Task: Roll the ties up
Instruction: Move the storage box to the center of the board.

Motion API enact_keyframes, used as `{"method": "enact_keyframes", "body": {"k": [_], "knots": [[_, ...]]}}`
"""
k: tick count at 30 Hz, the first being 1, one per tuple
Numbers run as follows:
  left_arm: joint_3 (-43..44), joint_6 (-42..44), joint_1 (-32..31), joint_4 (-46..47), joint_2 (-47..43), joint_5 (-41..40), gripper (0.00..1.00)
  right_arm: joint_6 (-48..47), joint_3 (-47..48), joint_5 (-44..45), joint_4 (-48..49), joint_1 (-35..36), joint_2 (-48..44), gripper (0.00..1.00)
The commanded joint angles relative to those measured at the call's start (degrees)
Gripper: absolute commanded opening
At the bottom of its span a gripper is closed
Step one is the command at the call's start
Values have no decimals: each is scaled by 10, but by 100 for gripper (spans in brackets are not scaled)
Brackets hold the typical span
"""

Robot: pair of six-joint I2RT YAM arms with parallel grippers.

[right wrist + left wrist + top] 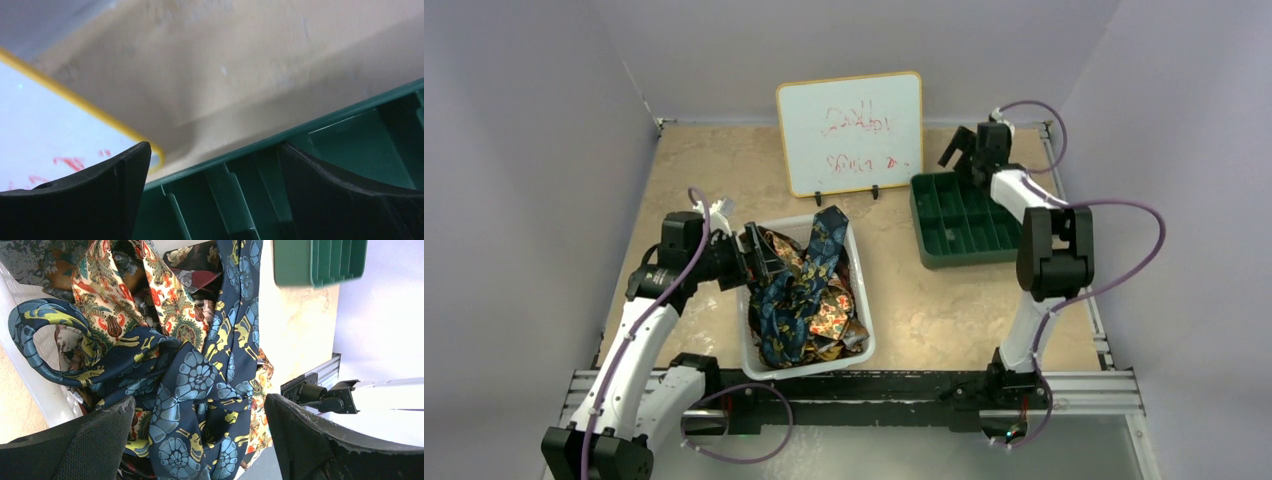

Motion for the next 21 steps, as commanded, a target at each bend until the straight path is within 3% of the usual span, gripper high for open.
{"method": "enact_keyframes", "body": {"k": [1,3,7,11,21], "knots": [[7,-2,4,6,-10,6,100,-76,114,30,22,-10,50,99],[10,0,4,5,-11,4,100,-88,167,82,-9,-14,78,99],[13,7,4,-2,-13,0,100,-125,247,86,-61,-24,123,99],[11,8,4,-2,-15,-3,100,-140,236,106,-75,-25,106,99],[29,17,4,-7,-12,-36,100,-143,35,-255,-59,-7,-92,99]]}}
